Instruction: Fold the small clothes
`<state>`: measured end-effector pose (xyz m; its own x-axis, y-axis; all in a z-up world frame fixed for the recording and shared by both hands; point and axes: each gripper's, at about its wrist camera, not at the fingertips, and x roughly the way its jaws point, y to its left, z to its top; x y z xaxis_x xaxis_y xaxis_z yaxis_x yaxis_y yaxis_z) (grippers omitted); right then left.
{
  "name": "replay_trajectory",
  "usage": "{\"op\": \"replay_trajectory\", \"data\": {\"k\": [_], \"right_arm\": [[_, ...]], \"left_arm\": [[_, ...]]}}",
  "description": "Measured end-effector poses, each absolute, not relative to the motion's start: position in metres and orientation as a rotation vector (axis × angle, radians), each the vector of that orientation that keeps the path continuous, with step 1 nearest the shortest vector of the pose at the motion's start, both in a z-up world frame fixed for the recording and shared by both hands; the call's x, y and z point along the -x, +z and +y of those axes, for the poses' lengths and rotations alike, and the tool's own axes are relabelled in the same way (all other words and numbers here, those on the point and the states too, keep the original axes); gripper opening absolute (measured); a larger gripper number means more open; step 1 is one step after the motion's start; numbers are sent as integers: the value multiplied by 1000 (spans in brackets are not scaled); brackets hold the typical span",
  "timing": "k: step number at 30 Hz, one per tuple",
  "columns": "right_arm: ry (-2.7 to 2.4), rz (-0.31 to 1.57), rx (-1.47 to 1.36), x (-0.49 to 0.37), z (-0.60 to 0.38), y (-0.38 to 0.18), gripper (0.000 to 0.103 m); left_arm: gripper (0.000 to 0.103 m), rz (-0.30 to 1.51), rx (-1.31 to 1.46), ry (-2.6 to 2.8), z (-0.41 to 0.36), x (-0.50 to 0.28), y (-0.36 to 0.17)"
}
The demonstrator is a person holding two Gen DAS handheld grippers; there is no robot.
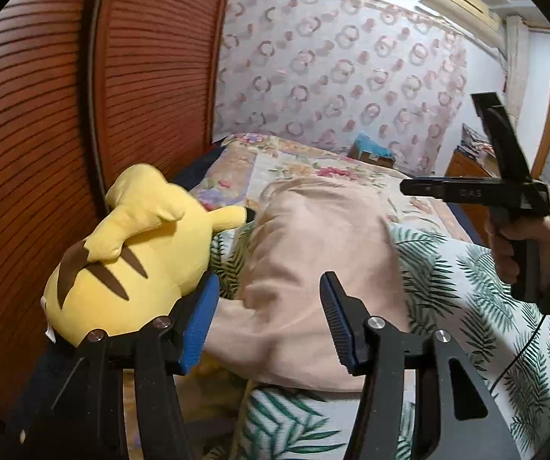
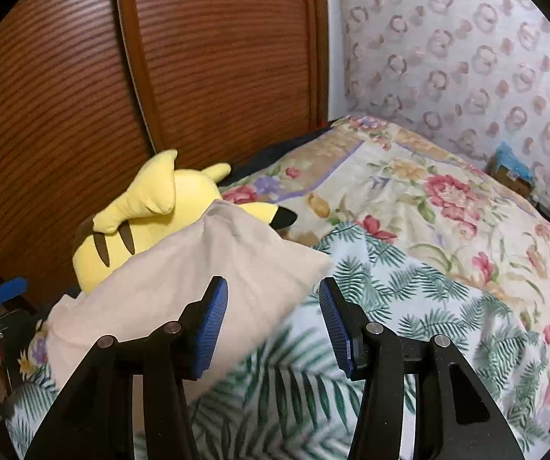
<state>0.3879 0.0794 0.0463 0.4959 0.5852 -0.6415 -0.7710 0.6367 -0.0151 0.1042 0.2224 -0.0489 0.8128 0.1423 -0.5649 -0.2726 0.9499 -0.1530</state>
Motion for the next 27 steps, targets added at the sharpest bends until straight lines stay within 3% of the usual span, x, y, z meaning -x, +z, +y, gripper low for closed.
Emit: {"op": "replay_trajectory", "data": {"k": [5, 9, 14, 20, 23, 27], "right_arm": [[810, 588, 287, -350, 48, 59, 52], [775, 546, 257, -312, 22, 62, 52], [719, 505, 226, -266, -10, 61, 53], [664, 470, 188, -215, -42, 54, 74], [623, 449, 174, -192, -55, 51, 80], [564, 411, 131, -153, -77, 50, 80]], "left_arm": [[78, 549, 196, 162, 197, -100, -33], [84, 520, 155, 110, 170, -95, -16], [84, 504, 109, 71, 136, -86, -5], [84, 501, 71, 34, 97, -74, 2], [84, 500, 64, 15, 81, -68, 5], [84, 489, 47, -8, 63, -60, 11]]}}
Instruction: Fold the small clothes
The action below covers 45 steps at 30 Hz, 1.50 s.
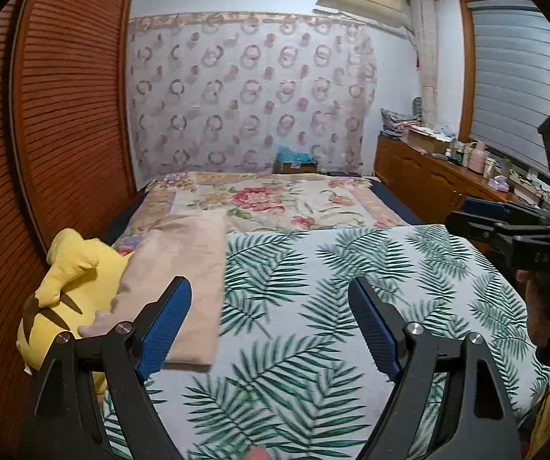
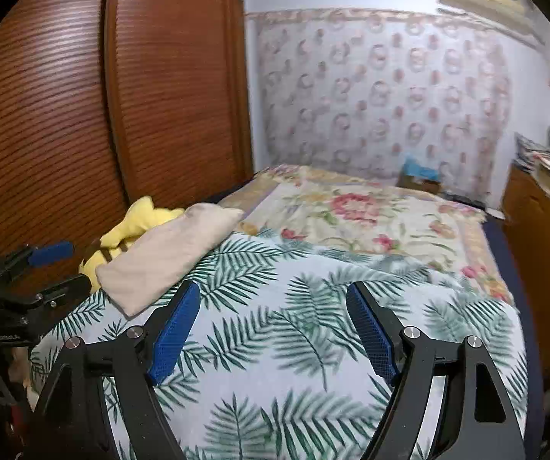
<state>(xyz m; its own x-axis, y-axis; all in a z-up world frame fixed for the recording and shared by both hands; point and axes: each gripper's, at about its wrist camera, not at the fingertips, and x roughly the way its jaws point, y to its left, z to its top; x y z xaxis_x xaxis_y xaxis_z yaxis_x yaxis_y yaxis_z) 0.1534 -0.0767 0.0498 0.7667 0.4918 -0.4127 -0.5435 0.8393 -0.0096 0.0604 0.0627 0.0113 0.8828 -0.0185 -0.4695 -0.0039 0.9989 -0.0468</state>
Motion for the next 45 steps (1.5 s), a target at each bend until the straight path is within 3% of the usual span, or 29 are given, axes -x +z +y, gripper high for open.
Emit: {"op": "replay_trajectory", "data": {"k": [16, 45], "right_arm": [[378, 267, 22, -59, -117, 61, 80], [339, 260, 3, -47, -116, 53, 80]], "left_arm": [[84, 410, 19, -17, 16, -43, 53], [84, 400, 10, -20, 9, -40, 54]]}}
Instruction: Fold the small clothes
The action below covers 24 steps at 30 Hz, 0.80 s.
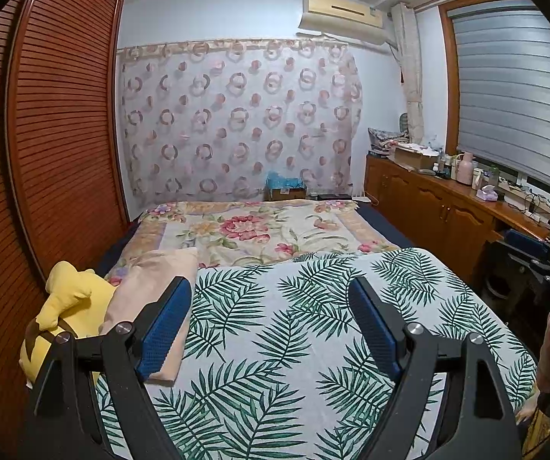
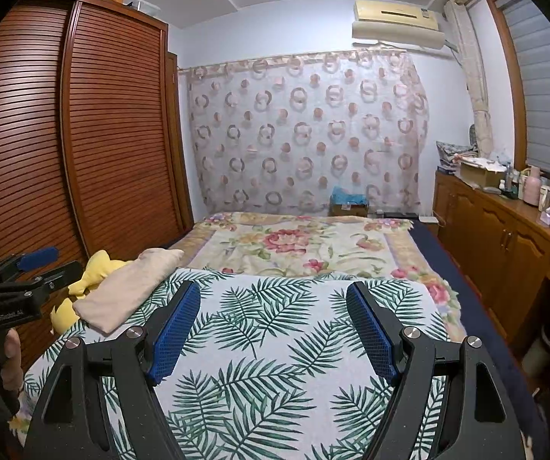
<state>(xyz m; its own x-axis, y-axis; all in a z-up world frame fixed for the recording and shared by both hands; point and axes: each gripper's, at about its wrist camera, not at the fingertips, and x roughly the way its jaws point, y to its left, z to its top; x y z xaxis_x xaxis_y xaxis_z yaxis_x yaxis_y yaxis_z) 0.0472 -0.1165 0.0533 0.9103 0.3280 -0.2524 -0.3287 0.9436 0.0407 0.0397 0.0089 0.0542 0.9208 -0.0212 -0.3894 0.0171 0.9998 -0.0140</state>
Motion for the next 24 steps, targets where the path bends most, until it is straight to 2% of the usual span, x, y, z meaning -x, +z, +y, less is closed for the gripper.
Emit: {"op": "replay_trajectory", "data": {"k": [24], "right_arm": [[337, 260, 1, -46, -128, 55, 80]], "left_arm": [[85, 395, 11, -15, 13, -39, 55]]}}
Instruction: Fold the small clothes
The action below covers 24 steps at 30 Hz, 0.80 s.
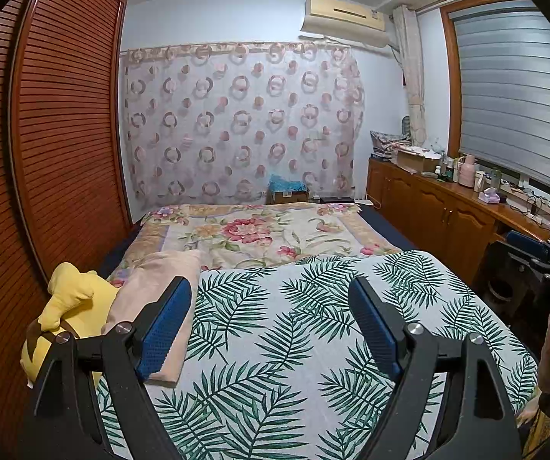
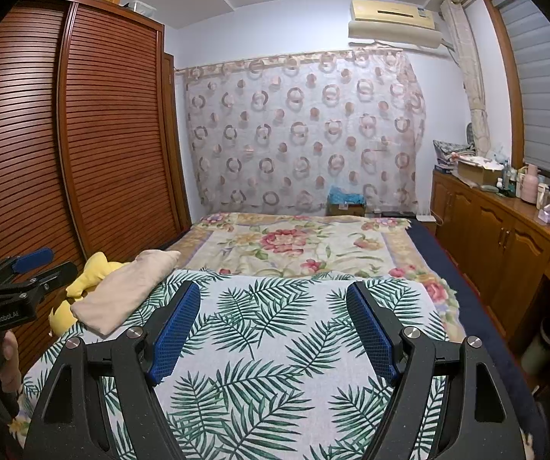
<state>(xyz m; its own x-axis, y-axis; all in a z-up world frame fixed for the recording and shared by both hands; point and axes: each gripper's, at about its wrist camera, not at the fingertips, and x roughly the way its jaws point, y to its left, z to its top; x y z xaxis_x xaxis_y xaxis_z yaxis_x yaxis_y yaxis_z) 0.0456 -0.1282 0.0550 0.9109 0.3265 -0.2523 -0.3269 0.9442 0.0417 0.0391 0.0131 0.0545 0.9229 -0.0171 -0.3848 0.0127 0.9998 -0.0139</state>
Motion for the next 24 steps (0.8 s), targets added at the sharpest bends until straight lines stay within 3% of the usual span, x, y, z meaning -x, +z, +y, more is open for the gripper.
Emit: {"op": "replay_trajectory", "data": {"k": [24], "right_arm": [[336, 262, 0, -43, -130, 55, 80]], "left_arm": [[85, 394, 12, -15, 14, -38, 54]]}}
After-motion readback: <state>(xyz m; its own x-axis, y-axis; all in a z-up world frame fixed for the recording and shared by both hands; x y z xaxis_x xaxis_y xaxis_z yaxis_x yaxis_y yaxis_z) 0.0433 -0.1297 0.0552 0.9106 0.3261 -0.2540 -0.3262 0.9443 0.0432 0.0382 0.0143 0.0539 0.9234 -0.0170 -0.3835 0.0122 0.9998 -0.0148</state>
